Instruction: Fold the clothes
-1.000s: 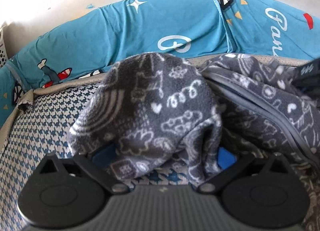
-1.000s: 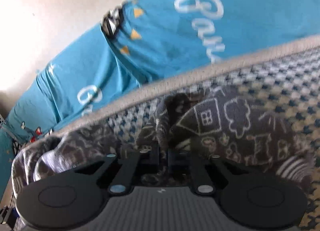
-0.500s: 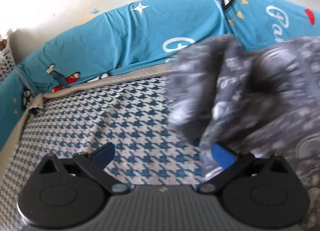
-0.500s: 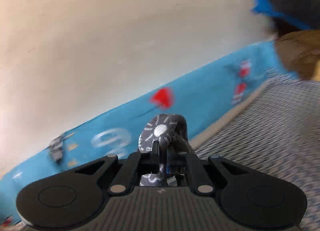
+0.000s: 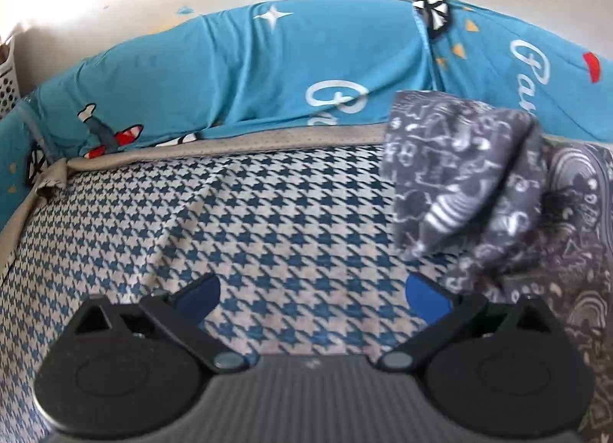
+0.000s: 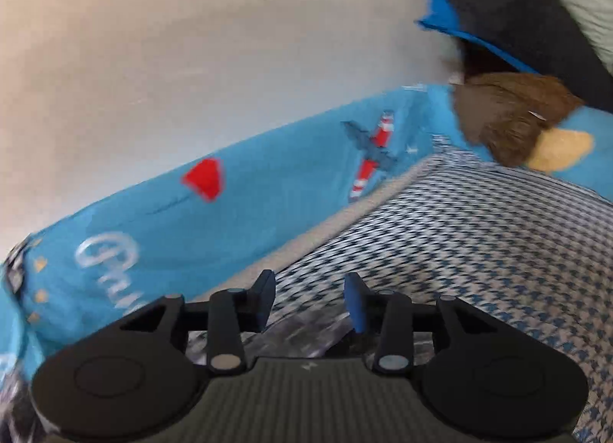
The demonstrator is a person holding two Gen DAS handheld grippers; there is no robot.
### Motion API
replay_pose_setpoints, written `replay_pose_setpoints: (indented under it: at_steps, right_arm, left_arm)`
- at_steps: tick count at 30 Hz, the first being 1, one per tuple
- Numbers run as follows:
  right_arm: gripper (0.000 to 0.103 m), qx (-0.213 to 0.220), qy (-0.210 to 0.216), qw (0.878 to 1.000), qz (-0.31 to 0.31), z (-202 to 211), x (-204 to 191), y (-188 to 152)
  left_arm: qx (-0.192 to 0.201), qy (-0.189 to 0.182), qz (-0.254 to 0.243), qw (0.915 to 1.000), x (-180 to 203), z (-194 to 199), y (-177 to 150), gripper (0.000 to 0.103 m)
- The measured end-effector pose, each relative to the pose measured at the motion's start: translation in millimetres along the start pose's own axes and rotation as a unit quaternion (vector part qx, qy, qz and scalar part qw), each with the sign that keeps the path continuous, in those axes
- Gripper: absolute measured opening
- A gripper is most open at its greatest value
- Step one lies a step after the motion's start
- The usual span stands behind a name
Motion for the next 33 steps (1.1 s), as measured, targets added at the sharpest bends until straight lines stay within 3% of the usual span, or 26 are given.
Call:
replay_pose_setpoints:
  at_steps: [4, 9, 17, 27, 30, 33]
  right_arm:
    - [0.040, -0.054, 0.071, 0.996, 0.019, 17, -14, -24]
    - [0.040, -0.089, 0.132, 0.984, 0.084, 48, -45, -64]
    - [0.040, -0.131, 0.220, 0.951, 0.173, 107, -78, -139]
    - [0.040, -0.173, 0.282, 0.910, 0.251, 143, -106, -207]
    - [0.049, -0.161, 0.295, 0.898, 0.285, 156, -116, -224]
    - [0.067, -0.144, 0.302, 0.889, 0.313, 168, -125, -238]
  left_arm:
    - [0.005, 0.002, -0.020, 0.9998, 6, 2, -4, 0.103]
    - [0.015, 0.007, -0.018, 0.9997, 2, 6, -3, 0.103]
    - [0.029, 0.006, -0.019, 0.9994, -2, 13, -2, 0.103]
    - [0.026, 0.006, -0.014, 0.9995, -6, 17, -5, 0.103]
    - [0.026, 0.007, -0.013, 0.9996, -6, 16, -5, 0.103]
    - [0.023, 0.009, -0.012, 0.9996, -7, 15, -5, 0.103]
Point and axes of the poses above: each gripper's, at about its wrist camera, not at the fingertips, and z roughly against the way its jaws point, x to its right, y to its top, the point moved 1 cm from there along -z, roughly the way its jaws point, and after that the axes turned 4 degrees about -y, right-handed, at the moved point
